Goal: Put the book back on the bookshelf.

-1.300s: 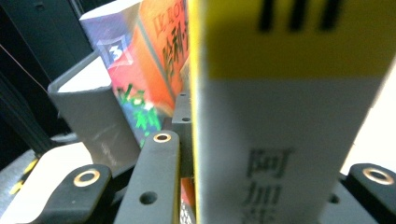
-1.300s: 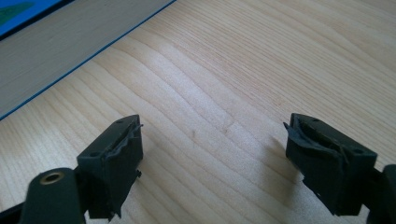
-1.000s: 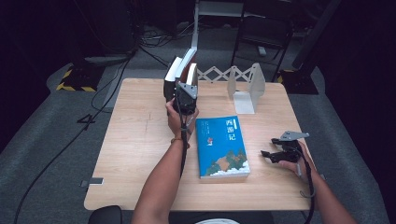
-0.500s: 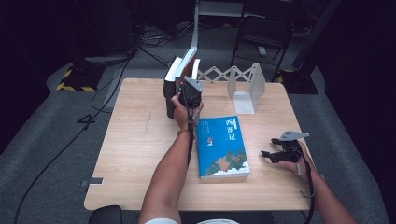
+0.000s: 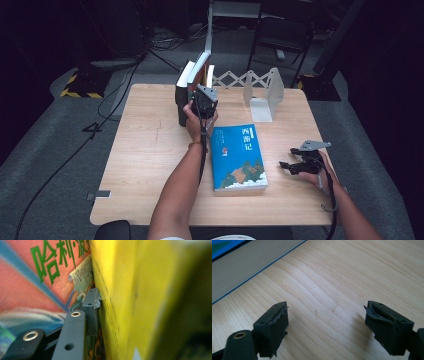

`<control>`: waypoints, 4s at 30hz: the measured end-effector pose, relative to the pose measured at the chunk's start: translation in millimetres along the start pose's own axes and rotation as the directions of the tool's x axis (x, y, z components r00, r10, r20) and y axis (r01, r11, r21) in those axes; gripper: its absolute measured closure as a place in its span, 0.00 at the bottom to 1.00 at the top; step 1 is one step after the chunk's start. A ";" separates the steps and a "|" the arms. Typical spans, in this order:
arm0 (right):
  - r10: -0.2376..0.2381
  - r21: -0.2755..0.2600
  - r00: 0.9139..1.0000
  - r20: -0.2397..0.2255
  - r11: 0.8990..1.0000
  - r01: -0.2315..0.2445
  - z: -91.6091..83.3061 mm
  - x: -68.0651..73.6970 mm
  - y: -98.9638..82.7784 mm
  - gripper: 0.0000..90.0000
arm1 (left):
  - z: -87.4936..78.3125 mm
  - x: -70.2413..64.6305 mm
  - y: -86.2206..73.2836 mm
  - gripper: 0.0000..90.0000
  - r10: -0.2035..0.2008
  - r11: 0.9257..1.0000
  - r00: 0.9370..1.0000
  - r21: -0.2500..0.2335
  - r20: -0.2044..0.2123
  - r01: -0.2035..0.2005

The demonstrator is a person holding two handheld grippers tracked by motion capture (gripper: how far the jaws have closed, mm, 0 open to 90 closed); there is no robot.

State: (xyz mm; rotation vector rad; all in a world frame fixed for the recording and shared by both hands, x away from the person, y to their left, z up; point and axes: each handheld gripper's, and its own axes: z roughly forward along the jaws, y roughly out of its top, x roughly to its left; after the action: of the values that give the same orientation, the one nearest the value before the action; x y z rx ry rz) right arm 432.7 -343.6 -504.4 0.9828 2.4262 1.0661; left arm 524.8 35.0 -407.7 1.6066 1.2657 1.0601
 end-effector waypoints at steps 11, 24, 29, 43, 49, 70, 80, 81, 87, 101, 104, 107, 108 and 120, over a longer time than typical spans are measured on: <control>0.000 0.000 1.000 0.001 1.000 0.000 0.0 0.1 0.0 0.21 | -14.1 3.1 -17.3 0.62 0.009 1.000 1.000 -0.001 0.024 -0.009; 0.003 -0.001 1.000 0.001 1.000 -0.003 -0.1 0.5 -0.2 0.21 | -30.9 1.8 -52.3 0.80 0.019 1.000 0.998 0.024 0.067 -0.021; 0.003 -0.001 1.000 0.001 1.000 -0.003 -0.1 0.4 -0.1 0.21 | -24.9 4.5 -51.1 0.83 0.011 1.000 0.999 0.023 0.040 -0.012; 0.000 0.000 1.000 0.000 1.000 0.000 0.1 0.2 0.0 0.21 | -5.7 -1.5 -37.4 0.83 -0.103 0.993 0.994 0.061 -0.030 0.105; 0.000 0.000 1.000 0.000 1.000 0.000 0.0 0.2 0.1 0.21 | 4.0 -2.3 -33.4 0.83 -0.124 0.989 0.991 0.073 -0.045 0.127; -0.001 -0.001 1.000 -0.001 1.000 0.001 0.3 0.1 0.2 0.21 | -5.0 3.3 -28.2 0.76 -0.129 0.990 0.992 0.058 0.015 0.127; 0.001 0.001 1.000 0.000 1.000 -0.001 0.3 0.3 0.3 0.21 | -16.2 8.1 -32.0 0.74 -0.061 0.997 0.996 0.058 0.062 0.057; 0.001 0.001 1.000 0.000 1.000 -0.001 0.3 0.3 0.3 0.21 | -17.8 9.1 -32.2 0.74 -0.048 0.997 0.996 0.059 0.073 0.044; 0.002 0.000 1.000 0.002 1.000 -0.002 0.3 0.6 0.3 0.21 | -27.8 17.1 -30.8 0.73 0.012 0.999 0.988 0.050 0.153 -0.020; 0.006 -0.001 1.000 0.004 1.000 -0.006 0.3 0.9 0.1 0.21 | -63.4 40.8 -37.5 0.62 0.175 0.976 0.926 0.063 0.334 -0.207; 0.006 -0.001 1.000 0.005 1.000 -0.006 0.3 1.1 0.1 0.21 | -69.3 47.9 -45.6 0.58 0.186 0.969 0.911 0.082 0.368 -0.231; 0.007 -0.001 1.000 0.006 1.000 -0.007 0.2 1.1 0.1 0.21 | -75.0 54.4 -54.8 0.55 0.201 0.961 0.895 0.096 0.399 -0.259; 0.007 -0.001 1.000 0.006 1.000 -0.007 0.2 1.2 0.1 0.21 | -76.8 56.3 -57.8 0.54 0.208 0.956 0.888 0.105 0.411 -0.273; 0.007 0.005 1.000 0.010 1.000 -0.007 -0.3 2.3 0.5 0.21 | -99.2 68.7 -91.4 0.41 0.246 0.913 0.815 0.157 0.524 -0.376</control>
State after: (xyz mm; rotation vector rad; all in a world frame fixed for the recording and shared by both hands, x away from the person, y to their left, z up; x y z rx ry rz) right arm 431.2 -341.9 -503.9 0.9970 2.4199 1.0556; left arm 413.7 127.1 -453.6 2.1730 0.8209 0.6106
